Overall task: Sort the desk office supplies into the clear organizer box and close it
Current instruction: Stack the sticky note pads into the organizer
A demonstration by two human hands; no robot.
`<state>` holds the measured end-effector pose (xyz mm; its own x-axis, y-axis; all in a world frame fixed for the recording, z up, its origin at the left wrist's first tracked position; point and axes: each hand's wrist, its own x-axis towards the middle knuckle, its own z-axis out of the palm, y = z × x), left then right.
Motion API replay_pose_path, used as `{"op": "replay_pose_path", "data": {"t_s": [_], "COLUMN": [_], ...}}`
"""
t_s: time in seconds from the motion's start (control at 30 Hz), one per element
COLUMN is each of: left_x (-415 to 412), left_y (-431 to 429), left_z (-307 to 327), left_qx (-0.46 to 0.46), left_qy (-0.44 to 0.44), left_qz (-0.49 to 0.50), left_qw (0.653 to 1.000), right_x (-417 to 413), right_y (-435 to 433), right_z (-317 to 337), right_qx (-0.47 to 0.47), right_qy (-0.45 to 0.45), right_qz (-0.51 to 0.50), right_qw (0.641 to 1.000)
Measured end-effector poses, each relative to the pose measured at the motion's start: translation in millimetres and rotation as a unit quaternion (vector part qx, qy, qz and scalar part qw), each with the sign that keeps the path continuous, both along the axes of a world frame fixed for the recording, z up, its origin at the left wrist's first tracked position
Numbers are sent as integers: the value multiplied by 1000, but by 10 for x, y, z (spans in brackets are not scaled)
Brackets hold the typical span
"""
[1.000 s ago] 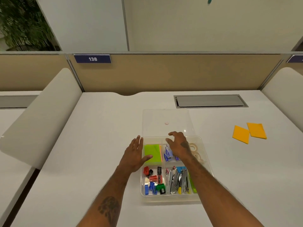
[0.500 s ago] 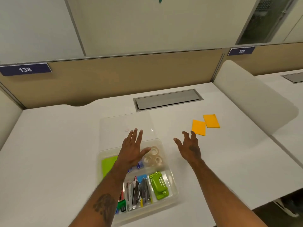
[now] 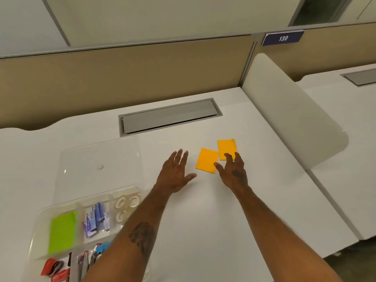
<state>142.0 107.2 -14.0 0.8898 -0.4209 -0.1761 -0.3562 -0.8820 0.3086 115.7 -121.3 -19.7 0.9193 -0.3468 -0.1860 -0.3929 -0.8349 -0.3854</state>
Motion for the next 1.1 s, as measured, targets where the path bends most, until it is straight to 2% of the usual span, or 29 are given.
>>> {"op": "replay_pose_path", "data": {"t_s": [0.23, 0.43, 0.6, 0.87, 1.1], "left_x": [249, 300, 319, 424, 326], "left_y": [-711, -1039, -1168, -1135, -744], "left_z": [-168, -251, -228, -147, -177], "left_qx": [9, 32, 45, 27, -119], "left_qy": [68, 49, 41, 149, 219], "left_qz": [110, 168, 178, 248, 294], "left_qw": [992, 984, 982, 957, 923], "right_x": [431, 683, 797, 916, 716], "right_y": [-288, -311, -306, -385, -317], "right_z": [-109, -186, -129, -60, -27], "right_qx": [-2, -44, -58, 120, 207], "right_qy": [15, 48, 48, 58, 33], "right_qz": [-17, 0, -22, -145, -179], "right_qw": [1000, 998, 997, 980, 961]}}
